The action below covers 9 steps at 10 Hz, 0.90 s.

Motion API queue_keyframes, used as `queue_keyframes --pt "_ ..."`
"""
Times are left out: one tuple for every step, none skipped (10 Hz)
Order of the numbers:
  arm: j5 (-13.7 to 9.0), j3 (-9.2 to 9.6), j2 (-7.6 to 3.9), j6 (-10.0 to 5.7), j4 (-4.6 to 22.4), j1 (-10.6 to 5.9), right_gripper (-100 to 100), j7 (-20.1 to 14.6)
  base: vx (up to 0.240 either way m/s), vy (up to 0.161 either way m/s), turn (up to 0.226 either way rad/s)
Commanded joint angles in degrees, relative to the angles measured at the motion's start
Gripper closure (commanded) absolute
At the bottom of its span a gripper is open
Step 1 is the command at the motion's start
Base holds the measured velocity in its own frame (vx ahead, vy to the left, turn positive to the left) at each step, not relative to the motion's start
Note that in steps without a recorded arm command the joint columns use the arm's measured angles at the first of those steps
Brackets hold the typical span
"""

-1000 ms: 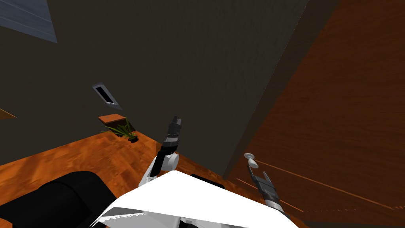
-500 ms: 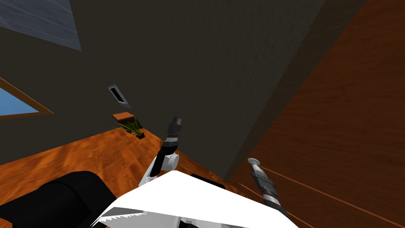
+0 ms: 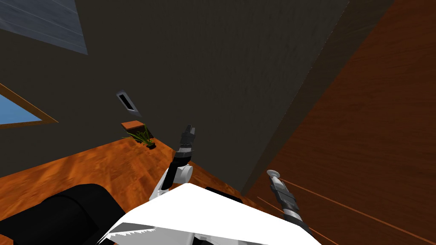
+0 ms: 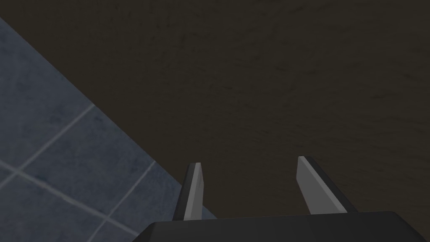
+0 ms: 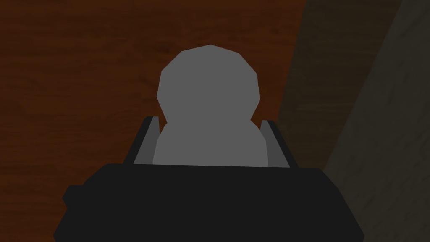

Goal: Pull the door open

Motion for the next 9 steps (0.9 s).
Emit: queue_keyframes --pt "-0.60 0.25 -0.08 0.03 0.13 -0.15 100 -2.26 -0.019 -0.010 0.034" --pt "-0.82 0.35 -0.10 0.04 0.18 -0.20 100 -3.12 -0.032 -0.014 0.039" --pt "-1.11 0.47 -0.14 0.05 0.24 -0.27 100 -4.21 -0.031 -0.006 0.030" --pt "-1.57 0.67 -0.20 0.07 0.34 -0.39 100 -5.95 -0.035 -0.007 0.034" --pt "-2.02 0.86 -0.26 0.09 0.44 -0.50 100 -7.55 -0.045 -0.015 0.043" --pt "-2.48 1.06 -0.32 0.11 0.54 -0.61 100 -9.11 -0.044 -0.015 0.044" --pt "-2.94 1.25 -0.37 0.13 0.65 -0.72 100 -10.71 -0.038 -0.011 0.039" --pt "-2.94 1.25 -0.37 0.13 0.65 -0.72 100 -11.15 -0.028 -0.005 0.015" --pt "-3.57 1.52 -0.45 0.16 0.78 -0.88 100 -13.27 -0.030 -0.010 0.028"
